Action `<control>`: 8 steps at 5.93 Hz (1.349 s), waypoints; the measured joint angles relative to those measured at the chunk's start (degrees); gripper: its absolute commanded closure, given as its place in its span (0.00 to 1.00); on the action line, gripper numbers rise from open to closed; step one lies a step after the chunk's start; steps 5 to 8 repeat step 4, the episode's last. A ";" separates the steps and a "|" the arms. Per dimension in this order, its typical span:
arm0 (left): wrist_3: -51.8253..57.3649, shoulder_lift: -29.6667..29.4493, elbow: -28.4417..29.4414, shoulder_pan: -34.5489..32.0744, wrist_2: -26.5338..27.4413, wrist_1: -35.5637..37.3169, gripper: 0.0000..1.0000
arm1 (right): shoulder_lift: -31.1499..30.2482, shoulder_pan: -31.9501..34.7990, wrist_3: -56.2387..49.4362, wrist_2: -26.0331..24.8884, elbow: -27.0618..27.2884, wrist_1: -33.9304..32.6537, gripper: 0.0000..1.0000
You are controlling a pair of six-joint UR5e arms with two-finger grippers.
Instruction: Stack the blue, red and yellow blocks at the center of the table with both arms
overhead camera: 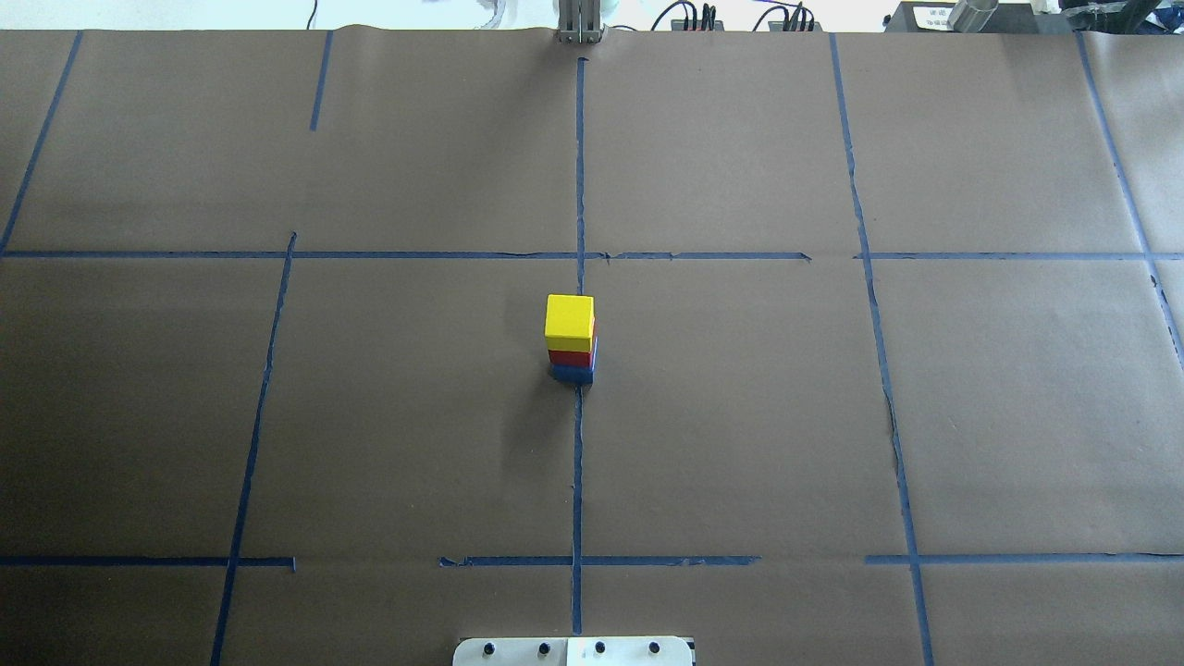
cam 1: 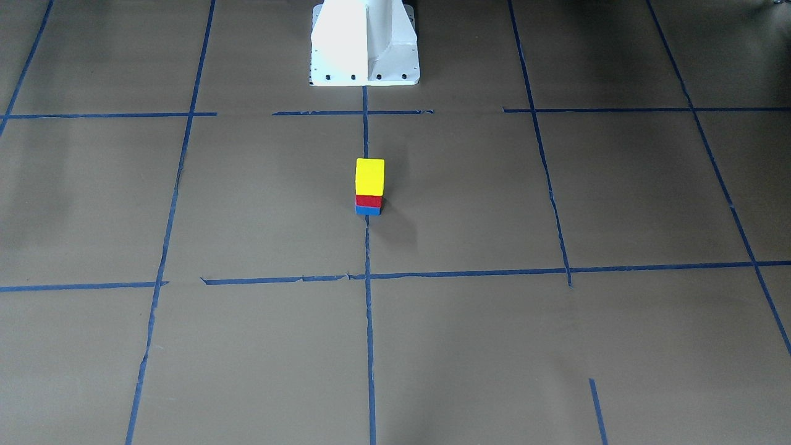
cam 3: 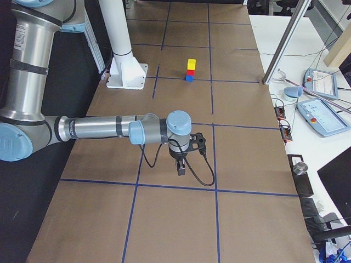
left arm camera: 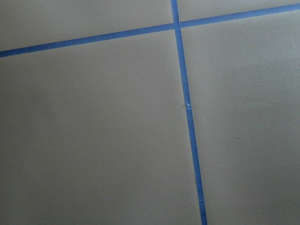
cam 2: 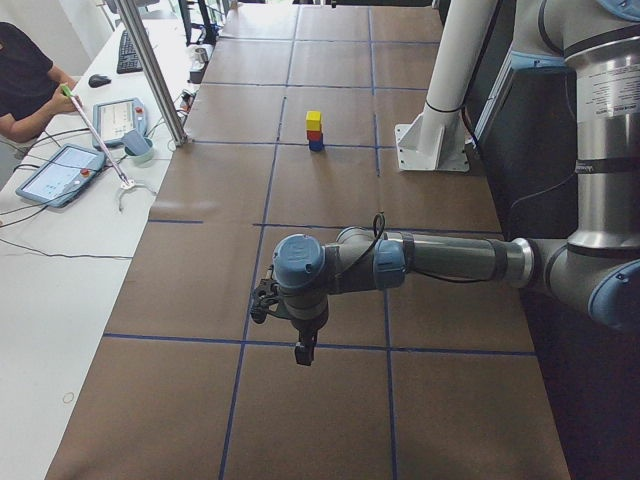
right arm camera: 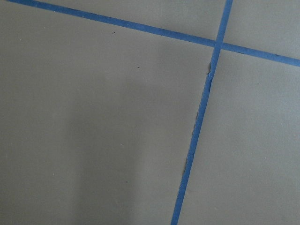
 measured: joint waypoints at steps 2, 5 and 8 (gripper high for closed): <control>0.02 -0.12 -0.46 0.06 -0.05 -0.07 0.00 | 0.10 0.03 0.27 0.17 -0.65 0.31 0.00; 0.09 0.20 -1.59 0.05 -0.06 0.18 0.00 | 0.08 0.03 0.37 0.50 -1.07 0.44 0.00; 0.09 0.20 -1.59 0.05 -0.06 0.18 0.00 | 0.08 0.03 0.37 0.50 -1.07 0.44 0.00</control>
